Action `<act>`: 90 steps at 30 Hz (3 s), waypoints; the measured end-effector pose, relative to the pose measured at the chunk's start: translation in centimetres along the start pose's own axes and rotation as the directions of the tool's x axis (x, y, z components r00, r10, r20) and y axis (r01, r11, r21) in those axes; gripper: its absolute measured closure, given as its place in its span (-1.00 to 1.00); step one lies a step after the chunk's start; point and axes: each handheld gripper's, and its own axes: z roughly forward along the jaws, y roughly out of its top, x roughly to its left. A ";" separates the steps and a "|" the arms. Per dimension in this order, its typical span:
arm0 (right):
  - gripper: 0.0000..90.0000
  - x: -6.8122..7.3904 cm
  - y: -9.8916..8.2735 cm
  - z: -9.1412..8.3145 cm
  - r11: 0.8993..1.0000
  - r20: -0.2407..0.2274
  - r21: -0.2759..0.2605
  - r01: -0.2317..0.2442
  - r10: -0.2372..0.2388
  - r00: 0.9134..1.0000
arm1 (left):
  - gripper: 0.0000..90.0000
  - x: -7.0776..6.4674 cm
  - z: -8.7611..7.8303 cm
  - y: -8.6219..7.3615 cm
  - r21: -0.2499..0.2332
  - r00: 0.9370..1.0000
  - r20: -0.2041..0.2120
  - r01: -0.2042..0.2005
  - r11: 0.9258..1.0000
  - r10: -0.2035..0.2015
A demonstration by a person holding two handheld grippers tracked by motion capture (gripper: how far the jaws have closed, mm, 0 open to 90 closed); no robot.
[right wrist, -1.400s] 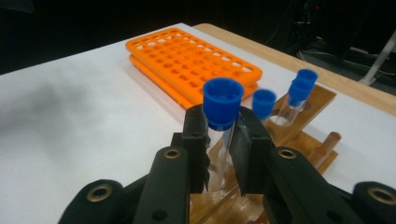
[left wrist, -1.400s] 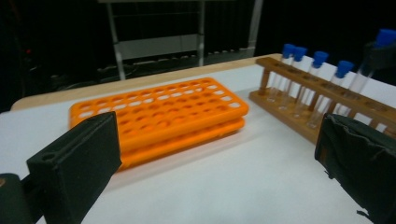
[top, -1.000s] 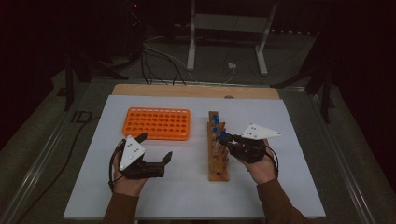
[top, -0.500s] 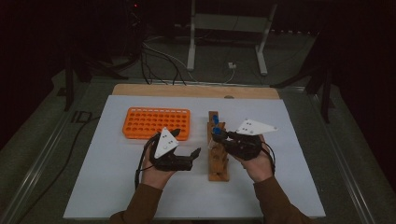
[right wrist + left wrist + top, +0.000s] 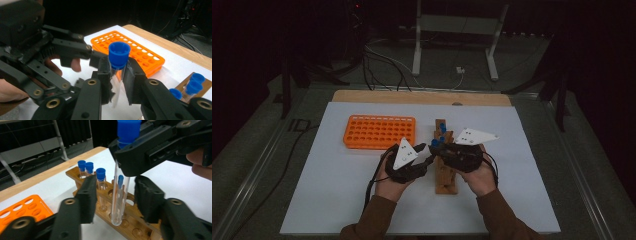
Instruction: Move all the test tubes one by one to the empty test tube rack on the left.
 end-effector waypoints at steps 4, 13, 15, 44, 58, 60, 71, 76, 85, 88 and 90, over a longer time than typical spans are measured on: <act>0.72 0.1 0.0 0.1 1.000 -0.009 -0.001 -0.002 0.002 1.000 | 0.43 0.0 0.2 0.0 0.005 1.000 0.011 -0.004 1.000 0.004; 0.62 0.1 -0.1 0.2 1.000 -0.016 -0.003 -0.015 0.015 1.000 | 0.69 0.1 0.3 0.0 0.014 0.999 0.028 -0.024 1.000 0.024; 0.42 -0.1 -0.1 -0.1 0.999 -0.018 -0.024 -0.033 0.033 0.999 | 0.70 0.2 0.3 0.0 0.019 1.000 0.022 -0.021 1.000 0.021; -1.00 -3.0 -3.4 -2.8 0.998 0.194 -0.036 -0.054 0.060 0.979 | 0.70 4.7 0.3 -0.9 -0.007 0.995 -0.095 0.040 0.999 -0.040; -1.00 -4.0 -5.2 -3.9 0.998 0.222 -0.016 -0.066 0.068 0.973 | 0.70 6.7 1.9 -2.0 -0.006 0.987 -0.147 0.067 0.998 -0.067; -1.00 -4.1 -5.5 -4.0 0.997 0.224 -0.016 -0.072 0.073 0.972 | 0.69 6.9 2.1 -2.1 -0.006 0.986 -0.152 0.072 0.997 -0.072; -1.00 -4.5 -6.2 -4.6 0.997 0.232 -0.010 -0.078 0.078 0.970 | 0.70 8.2 3.8 -3.1 0.009 0.974 -0.192 0.123 0.992 -0.119; -1.00 -4.5 -6.3 -4.7 0.997 0.227 -0.014 -0.077 0.079 0.971 | 0.70 8.9 4.9 -3.7 0.022 0.966 -0.211 0.156 0.988 -0.148; -0.99 -4.7 -6.3 -4.9 0.996 0.226 -0.022 -0.084 0.086 0.970 | 0.70 9.0 6.1 -4.7 0.120 0.968 -0.225 0.139 0.983 -0.110; -1.00 -4.6 -6.4 -4.9 0.996 0.225 -0.023 -0.084 0.087 0.970 | 0.71 8.9 6.1 -4.8 0.144 0.969 -0.222 0.139 0.980 -0.105; -1.00 -4.6 -6.3 -4.8 0.996 0.224 -0.022 -0.083 0.085 0.971 | 0.72 8.9 6.2 -4.8 0.170 0.970 -0.223 0.135 0.976 -0.096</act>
